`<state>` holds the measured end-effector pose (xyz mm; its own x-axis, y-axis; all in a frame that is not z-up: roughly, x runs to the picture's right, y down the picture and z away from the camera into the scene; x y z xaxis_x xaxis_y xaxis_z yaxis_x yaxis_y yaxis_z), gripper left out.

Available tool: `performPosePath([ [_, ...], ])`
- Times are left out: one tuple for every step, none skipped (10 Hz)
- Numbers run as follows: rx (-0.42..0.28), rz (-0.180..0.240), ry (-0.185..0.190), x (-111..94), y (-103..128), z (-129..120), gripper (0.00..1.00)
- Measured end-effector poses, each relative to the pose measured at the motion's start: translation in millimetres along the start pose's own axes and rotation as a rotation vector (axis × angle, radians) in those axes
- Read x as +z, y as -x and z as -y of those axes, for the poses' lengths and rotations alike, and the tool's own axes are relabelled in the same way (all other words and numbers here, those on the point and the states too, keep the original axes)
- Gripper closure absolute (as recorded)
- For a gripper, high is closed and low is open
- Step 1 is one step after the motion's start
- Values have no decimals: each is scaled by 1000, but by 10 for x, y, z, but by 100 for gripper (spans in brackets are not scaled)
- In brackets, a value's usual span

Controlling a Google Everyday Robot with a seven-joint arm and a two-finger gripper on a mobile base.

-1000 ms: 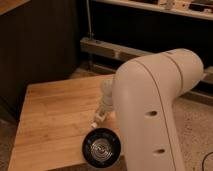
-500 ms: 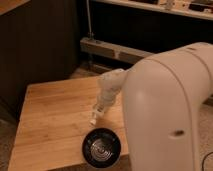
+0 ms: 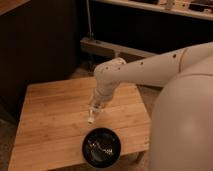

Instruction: Place the bottle in the ceramic bowl

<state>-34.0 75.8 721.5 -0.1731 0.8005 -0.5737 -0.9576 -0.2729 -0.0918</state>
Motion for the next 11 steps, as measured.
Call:
performPosePath([
  [-57, -18, 50, 0, -149, 8, 100],
  [-110, -37, 118, 42, -292, 35, 100],
  [-169, -58, 202, 102, -446, 106, 100],
  [-255, -89, 290, 182, -650, 146, 100],
  [-313, -110, 327, 232, -769, 169, 100],
  [-346, -127, 341, 282, -837, 173, 100],
  [-383, -152, 357, 362, -890, 194, 96],
  [-405, -172, 367, 430, -933, 240, 87],
  [-423, -181, 370, 465, -960, 260, 79],
  [-451, -191, 366, 514, -1018, 300, 67],
  [-464, -190, 361, 543, -1059, 366, 57],
])
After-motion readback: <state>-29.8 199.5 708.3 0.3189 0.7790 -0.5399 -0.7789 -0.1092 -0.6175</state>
